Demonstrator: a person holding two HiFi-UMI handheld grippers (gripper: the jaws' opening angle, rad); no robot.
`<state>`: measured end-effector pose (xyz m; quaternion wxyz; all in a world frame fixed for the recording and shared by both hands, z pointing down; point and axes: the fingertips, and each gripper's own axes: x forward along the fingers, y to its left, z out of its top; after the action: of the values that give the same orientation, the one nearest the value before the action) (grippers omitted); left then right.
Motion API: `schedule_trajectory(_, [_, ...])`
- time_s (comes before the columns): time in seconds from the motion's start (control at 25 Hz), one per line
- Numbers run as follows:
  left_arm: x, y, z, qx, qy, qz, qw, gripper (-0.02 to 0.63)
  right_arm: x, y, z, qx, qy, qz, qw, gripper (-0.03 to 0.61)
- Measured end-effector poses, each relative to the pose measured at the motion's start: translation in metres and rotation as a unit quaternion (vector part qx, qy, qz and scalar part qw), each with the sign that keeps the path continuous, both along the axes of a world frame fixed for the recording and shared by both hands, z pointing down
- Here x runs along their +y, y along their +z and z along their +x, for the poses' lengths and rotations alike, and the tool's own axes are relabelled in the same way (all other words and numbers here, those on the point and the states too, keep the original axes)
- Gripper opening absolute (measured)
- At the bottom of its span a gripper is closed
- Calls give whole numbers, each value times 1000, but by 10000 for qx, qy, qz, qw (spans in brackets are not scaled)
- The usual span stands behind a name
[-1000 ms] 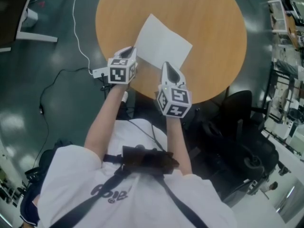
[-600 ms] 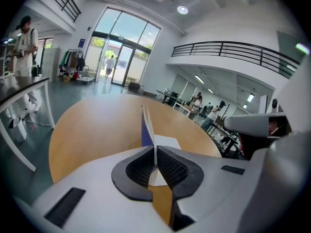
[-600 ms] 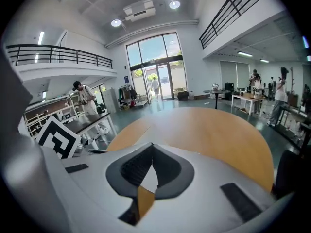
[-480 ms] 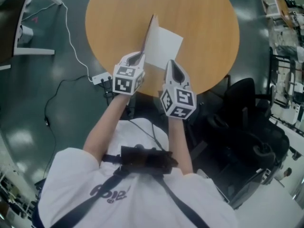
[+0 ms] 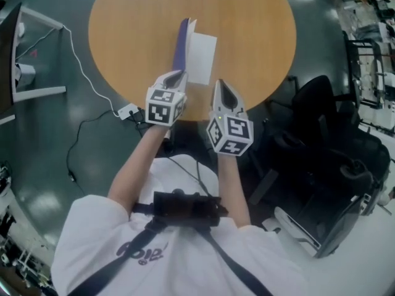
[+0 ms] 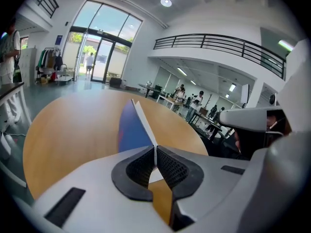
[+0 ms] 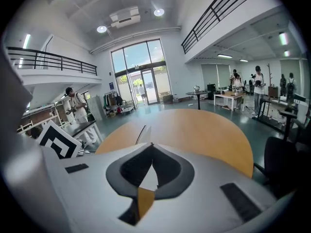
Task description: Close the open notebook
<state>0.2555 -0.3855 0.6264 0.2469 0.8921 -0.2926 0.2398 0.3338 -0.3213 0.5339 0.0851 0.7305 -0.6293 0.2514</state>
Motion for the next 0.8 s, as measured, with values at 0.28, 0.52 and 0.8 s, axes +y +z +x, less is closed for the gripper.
schedule_trajectory(0.28, [18,19,30,-97,428,-188,9989,31,15,7,16,-123,313,-7,9994,23])
schedule_trajectory(0.52, [34,58,62,-386,727,-452,9956,31,28,16,29,-220,504,-56,9985,23])
schedule_trajectory(0.8, [45,110,77,-749,877,-770,9903,32,35,26,39,-317,652,-89,9973,23])
